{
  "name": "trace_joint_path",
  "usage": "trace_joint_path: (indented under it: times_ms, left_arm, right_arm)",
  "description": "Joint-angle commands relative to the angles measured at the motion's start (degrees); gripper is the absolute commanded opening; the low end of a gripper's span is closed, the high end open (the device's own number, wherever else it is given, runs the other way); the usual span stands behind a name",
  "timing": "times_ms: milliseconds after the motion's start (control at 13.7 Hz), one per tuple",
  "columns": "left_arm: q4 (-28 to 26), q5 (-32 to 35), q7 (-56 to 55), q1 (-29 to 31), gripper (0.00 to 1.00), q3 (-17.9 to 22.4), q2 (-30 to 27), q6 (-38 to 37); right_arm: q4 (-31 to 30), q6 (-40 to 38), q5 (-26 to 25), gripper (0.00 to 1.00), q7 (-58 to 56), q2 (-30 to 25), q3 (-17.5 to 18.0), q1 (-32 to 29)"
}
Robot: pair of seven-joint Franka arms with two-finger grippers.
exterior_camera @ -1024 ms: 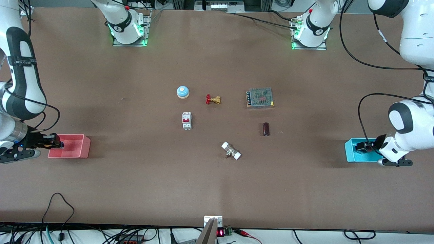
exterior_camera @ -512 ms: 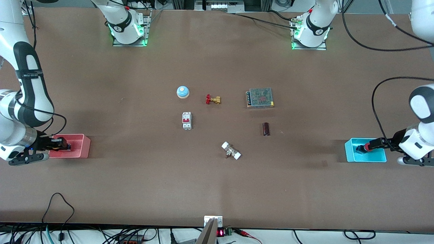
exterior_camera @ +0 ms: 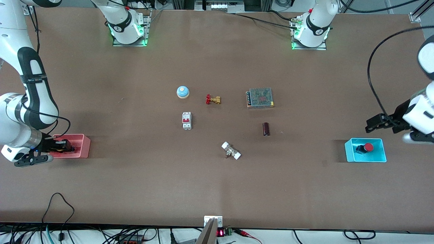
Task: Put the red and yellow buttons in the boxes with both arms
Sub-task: 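Open the left gripper over the cyan box, releasing the red button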
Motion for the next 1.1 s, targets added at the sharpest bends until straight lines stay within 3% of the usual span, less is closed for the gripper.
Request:
trace_joint_path:
  times_ms: [0,146,585,805,1024]
  left_arm:
    - [-2.6,0.3,-3.1,-0.6,1.0,0.5,-5.3,-2.5]
    - [-2.0,0.4,-2.7,-0.5,1.0,0.0,-6.3,-3.4]
    - [-1.4,0.5,-3.0,-0.7,1.0,-0.4,-5.0,-4.5]
    - [2.2,0.3,-3.3,-0.8,1.0,-0.4,-4.9,-6.2]
    - [5.5,1.1,-3.0,-0.6,1.0,-0.4,-5.0,-11.9]
  right_arm:
    - [1.0,0.4,1.1,0.4,-1.0,0.8,0.7,-0.6]
    - [1.0,0.5,1.1,0.5,-1.0,1.1,0.7,-0.6]
    - [1.0,0.5,1.1,0.63,-1.1,1.3,0.7,-0.4]
    - [1.0,0.5,1.1,0.74,-1.0,1.2,0.7,-0.4]
    - [1.0,0.5,1.1,0.74,-1.0,1.2,0.7,-0.5]
